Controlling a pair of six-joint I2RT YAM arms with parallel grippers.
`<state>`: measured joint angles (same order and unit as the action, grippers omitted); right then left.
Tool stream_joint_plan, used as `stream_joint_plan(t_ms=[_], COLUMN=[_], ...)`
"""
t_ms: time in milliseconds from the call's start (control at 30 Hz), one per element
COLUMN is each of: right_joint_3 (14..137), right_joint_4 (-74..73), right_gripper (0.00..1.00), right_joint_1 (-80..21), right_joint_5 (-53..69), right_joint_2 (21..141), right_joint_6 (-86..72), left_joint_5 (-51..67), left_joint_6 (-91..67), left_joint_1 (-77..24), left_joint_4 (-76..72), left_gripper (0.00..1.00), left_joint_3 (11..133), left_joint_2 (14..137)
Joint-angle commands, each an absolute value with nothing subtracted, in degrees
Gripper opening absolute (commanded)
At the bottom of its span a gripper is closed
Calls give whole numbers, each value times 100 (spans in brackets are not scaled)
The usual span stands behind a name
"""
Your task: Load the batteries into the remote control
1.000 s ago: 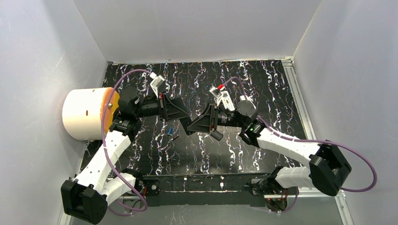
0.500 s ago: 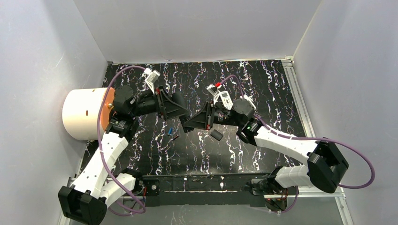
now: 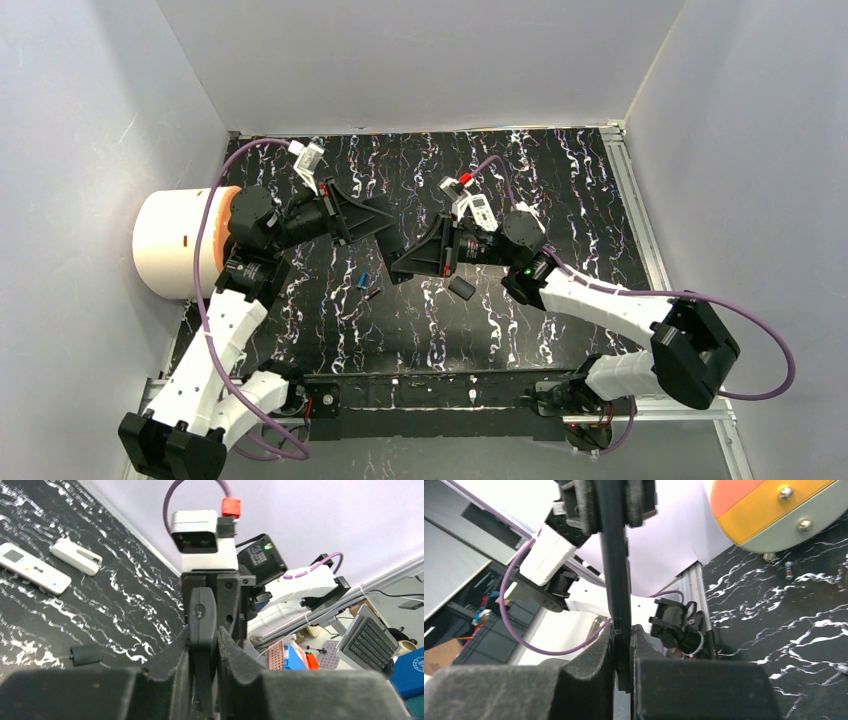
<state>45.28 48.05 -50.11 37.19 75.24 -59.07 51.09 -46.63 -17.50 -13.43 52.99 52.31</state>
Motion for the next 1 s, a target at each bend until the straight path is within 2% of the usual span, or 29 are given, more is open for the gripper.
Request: stream_joint_plan(t_ms=[0,33,100,233,433,567,667,733,833,967], right_joint_3=[4739,4752,4751,4684,4705,5027,5530,5893,6533,7123], right_joint_4=[4592,4490,4195,3581,2599,1513,500,-15,-1116,-1052], right_gripper=[24,41,60,76,79,75,69,65,62,65], right_joint_1=[-5014,-5013,-5017,-5015,-5018,-5118,-5365,-5543,-5811,-6155], right_joint_5=[3908,3852,3606,2950,2003,873,-389,-923,-1605,-1911], right_joint_2=[7531,7516,7459,7220,6988,7402,7855,8235,8900,9661], right_joint_6=[-5684,-5629,-5488,-5045,-4363,-4377,-4652,-4796,-5261,-4778], left_joint_5=[4795,4714,4536,3740,813,-823,-1321,-1471,-1578,-1729], left_joint_6=[-4629,-4594,-4465,-3904,-2868,-2782,-2838,-2827,-2760,-2699], left_joint_1=[-1775,-1772,-1773,-1774,-1775,-1775,-1772,-1775,-1775,-1775], left_joint_4=[-1598,-1599,-1581,-916,1337,2059,2365,2477,2558,2658], left_gripper=[0,0,0,0,0,0,0,0,0,0], left_joint_3=[5415,5386,5312,5199,5246,5159,5089,5068,5016,4975], left_joint_2=[5123,5098,5028,4769,4201,3780,3603,3544,3463,3398])
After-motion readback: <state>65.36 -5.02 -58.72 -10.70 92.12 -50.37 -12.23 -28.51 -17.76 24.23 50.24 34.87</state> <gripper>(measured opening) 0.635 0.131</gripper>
